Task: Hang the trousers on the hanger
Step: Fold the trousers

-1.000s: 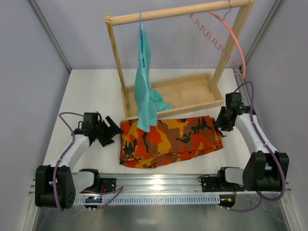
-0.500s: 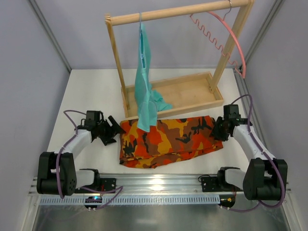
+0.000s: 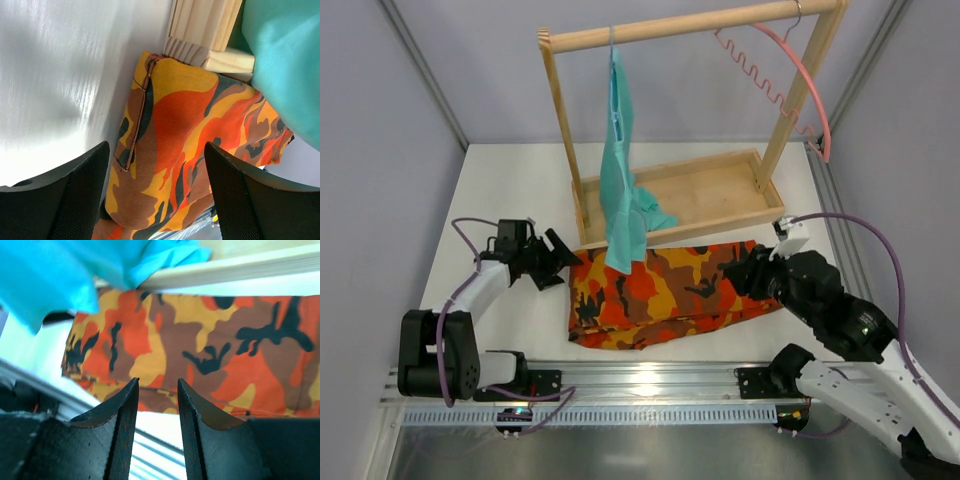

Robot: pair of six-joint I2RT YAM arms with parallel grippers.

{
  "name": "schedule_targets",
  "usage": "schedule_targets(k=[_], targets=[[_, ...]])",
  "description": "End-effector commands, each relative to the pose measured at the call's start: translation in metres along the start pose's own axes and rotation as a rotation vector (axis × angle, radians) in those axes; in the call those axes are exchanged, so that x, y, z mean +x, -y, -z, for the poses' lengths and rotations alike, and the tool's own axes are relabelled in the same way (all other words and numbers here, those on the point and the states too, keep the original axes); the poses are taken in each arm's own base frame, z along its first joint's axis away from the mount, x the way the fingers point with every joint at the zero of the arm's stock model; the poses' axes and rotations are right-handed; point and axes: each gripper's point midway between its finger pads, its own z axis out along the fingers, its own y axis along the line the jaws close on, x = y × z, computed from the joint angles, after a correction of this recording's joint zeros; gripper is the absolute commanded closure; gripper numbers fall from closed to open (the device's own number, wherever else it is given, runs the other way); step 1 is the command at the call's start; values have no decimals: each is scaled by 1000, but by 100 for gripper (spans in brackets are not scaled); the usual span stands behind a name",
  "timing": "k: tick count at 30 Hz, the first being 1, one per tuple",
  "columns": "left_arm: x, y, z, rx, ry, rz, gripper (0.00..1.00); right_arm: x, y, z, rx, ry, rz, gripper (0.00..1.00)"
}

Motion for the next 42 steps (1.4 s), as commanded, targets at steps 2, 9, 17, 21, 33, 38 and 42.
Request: schedule_targets(k=[2, 9, 17, 21, 33, 38, 42], targets=[[-5, 5, -2, 6, -17, -12, 24, 5, -49, 0, -111, -41, 82, 60], [-1, 10, -6, 44, -50, -10, 27, -3, -191, 37, -380, -58, 300, 60], [-3, 16, -11, 77, -73, -15, 43, 62, -317, 32, -614, -63, 694, 50], [-2, 15, -12, 75, -83, -15, 73, 77, -331, -3, -614, -46, 808, 46], [10, 8, -20, 83, -128, 9, 93, 167, -284, -120, -552, -173, 914, 46], [11, 6, -21, 74, -135, 21, 79, 204, -276, -145, -529, -229, 984, 47], [11, 3, -20, 52, -132, 13, 66, 216, -271, -162, -492, -220, 1025, 50]])
